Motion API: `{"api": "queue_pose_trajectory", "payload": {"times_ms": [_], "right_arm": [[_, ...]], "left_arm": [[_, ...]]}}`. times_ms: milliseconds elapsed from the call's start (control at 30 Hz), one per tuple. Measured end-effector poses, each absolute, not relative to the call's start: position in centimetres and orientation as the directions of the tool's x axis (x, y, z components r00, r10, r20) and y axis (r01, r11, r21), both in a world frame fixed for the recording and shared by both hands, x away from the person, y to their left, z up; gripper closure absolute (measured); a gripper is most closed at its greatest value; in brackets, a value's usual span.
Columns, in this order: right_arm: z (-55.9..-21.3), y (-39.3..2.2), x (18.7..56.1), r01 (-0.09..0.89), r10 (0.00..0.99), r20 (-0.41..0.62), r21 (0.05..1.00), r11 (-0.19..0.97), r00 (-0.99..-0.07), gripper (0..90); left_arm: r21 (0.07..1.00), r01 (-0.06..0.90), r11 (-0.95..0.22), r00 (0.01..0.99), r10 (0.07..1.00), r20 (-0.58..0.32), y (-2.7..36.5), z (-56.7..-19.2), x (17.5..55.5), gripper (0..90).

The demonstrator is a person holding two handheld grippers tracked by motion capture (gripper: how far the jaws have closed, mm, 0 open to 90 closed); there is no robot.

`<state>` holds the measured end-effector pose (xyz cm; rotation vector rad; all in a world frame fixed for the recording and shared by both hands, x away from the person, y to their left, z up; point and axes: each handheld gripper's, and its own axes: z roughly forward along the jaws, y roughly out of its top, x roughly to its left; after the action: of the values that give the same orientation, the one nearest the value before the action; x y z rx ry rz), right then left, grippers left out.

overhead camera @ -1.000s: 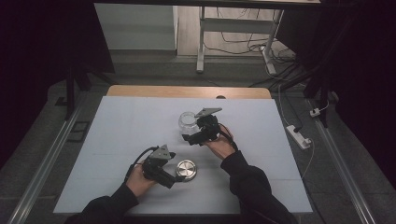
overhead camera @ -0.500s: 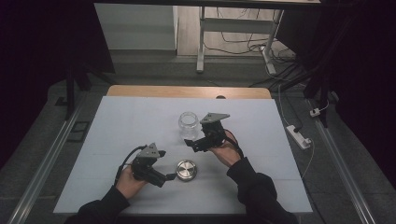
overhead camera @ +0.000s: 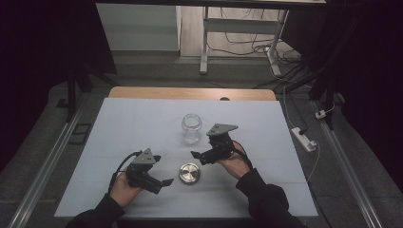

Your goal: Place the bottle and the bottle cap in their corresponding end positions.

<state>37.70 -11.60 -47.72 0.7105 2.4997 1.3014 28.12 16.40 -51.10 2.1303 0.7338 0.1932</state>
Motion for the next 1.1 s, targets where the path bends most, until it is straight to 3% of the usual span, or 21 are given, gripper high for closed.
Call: {"api": "queue_pose_trajectory", "payload": {"times_ms": [467, 1100], "right_arm": [[-47.4, -12.3, 35.3, 0.3, 0.511, 0.026, 0.835, 0.462, -0.859, 0.0], [-48.6, -16.8, 32.5, 0.331, 0.557, 0.021, 0.822, 0.464, -0.83, 0.0]], "left_arm": [[0.776, 0.478, -0.411, 0.775, 0.613, -0.153, 18.8, -50.9, 26.8, 0.0], [0.77, 0.526, -0.361, 0.723, 0.667, -0.181, 22.1, -51.1, 24.4, 0.0]]}}
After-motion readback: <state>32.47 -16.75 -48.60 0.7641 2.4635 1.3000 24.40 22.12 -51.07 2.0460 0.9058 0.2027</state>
